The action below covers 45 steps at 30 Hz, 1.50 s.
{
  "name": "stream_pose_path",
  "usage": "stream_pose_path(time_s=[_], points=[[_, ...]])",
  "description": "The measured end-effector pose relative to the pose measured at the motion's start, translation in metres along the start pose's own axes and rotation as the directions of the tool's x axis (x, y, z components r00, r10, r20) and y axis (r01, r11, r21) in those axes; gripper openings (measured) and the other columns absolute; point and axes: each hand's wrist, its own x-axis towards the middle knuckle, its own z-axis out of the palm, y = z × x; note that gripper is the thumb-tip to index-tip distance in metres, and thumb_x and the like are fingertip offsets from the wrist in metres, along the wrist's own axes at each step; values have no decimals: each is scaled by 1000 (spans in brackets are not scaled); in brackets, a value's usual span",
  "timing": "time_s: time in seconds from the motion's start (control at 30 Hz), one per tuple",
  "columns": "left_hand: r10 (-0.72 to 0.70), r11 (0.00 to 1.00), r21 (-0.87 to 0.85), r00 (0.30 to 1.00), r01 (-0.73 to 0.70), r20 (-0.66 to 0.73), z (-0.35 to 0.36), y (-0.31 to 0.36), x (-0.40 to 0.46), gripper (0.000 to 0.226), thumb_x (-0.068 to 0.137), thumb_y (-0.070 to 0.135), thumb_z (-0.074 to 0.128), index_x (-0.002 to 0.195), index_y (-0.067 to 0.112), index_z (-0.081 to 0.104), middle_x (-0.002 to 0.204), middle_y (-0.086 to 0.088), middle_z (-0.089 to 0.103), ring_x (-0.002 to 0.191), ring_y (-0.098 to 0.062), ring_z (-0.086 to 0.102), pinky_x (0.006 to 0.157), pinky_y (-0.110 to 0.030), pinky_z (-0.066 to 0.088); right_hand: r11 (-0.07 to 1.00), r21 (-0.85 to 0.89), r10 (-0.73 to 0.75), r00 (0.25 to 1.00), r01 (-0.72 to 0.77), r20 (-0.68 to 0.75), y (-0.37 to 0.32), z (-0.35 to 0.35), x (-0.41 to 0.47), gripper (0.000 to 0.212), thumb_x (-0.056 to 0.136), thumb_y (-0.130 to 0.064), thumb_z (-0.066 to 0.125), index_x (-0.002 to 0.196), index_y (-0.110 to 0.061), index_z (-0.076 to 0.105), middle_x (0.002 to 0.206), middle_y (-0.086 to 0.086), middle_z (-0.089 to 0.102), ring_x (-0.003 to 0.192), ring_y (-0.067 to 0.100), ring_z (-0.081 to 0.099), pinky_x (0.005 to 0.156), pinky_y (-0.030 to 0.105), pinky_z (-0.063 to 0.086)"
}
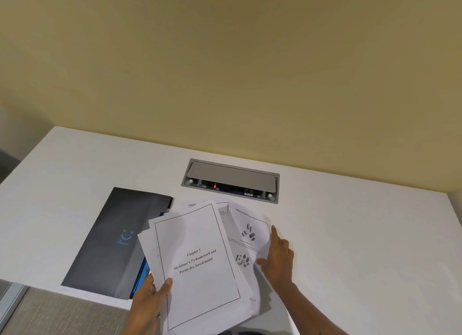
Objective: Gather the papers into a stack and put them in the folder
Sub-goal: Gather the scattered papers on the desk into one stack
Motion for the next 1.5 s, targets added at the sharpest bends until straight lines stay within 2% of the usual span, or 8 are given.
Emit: stream_pose_path(time_s=[0.2, 0.6, 0.8, 1.0, 1.17, 1.3, 1.43, 1.5], points=[[41, 999, -25, 998, -40, 51, -3, 3, 7, 40, 94, 10, 66, 131, 22, 57, 117, -6, 74, 104, -34, 71, 94, -56, 56, 934, 321, 189, 980, -159, -62, -2, -19, -6, 15, 93, -10, 76, 96, -18, 63, 93, 2, 68, 87, 29, 69, 69, 41, 57], [100, 992, 59, 981, -111, 168, -13, 7, 25, 37, 93, 10, 68, 128, 20, 62, 119, -6, 76, 108, -31, 72, 100, -55, 53, 639, 757, 10, 986, -132, 164, -29, -93, -25, 17, 105, -15, 63, 107, -20, 79, 107, -4, 83, 103, 17, 77, 93, 35, 59], [93, 986, 124, 979, -116, 180, -19, 10, 25, 40, 94, 14, 66, 133, 18, 57, 121, -4, 73, 112, -29, 69, 104, -54, 50, 574, 789, -80, 945, -217, 318, -72, -93, -40, 22, 107, -13, 58, 112, -18, 79, 108, 3, 83, 89, 17, 77, 66, 22, 56], [24, 997, 70, 973, -42, 231, -28, 5, 21, 36, 94, 13, 67, 126, 26, 62, 119, 2, 76, 115, -27, 68, 106, -52, 48, 665, 707, -179, 868, -240, 463, -105, -68, -56, 31, 110, -17, 50, 114, -27, 79, 99, 4, 82, 74, 26, 63, 58, 27, 38], [49, 996, 57, 974, -62, 220, -40, -9, 25, 36, 91, 7, 69, 123, 24, 64, 117, -1, 77, 116, -27, 68, 111, -50, 44, 685, 687, -257, 802, -243, 539, -127, -56, -65, 35, 105, -10, 52, 120, -26, 79, 114, 7, 82, 107, 35, 77, 78, 42, 52], [127, 985, 105, 984, -140, 122, -51, -17, 22, 32, 89, 8, 71, 117, 22, 68, 113, 0, 78, 110, -24, 71, 99, -41, 51, 704, 662, -263, 771, -258, 580, -139, -50, -59, 30, 109, -35, 51, 114, -28, 79, 99, 7, 80, 81, 25, 63, 61, 26, 45], [150, 980, 134, 989, -150, 7, -70, -26, 16, 29, 88, 13, 73, 107, 33, 66, 106, 2, 77, 104, -23, 69, 95, -41, 50, 806, 578, -168, 887, -127, 430, -143, -37, -28, 15, 92, -50, 68, 103, -45, 77, 95, -3, 78, 84, 20, 76, 85, 43, 65], [126, 985, 118, 992, -124, -9, -82, -37, 23, 31, 89, 8, 72, 105, 34, 68, 106, 0, 79, 107, -26, 70, 100, -45, 50, 916, 402, -169, 910, 3, 378, -144, -27, -9, 64, 64, -85, 69, 118, -50, 67, 114, -8, 74, 105, 15, 73, 100, 44, 59]])
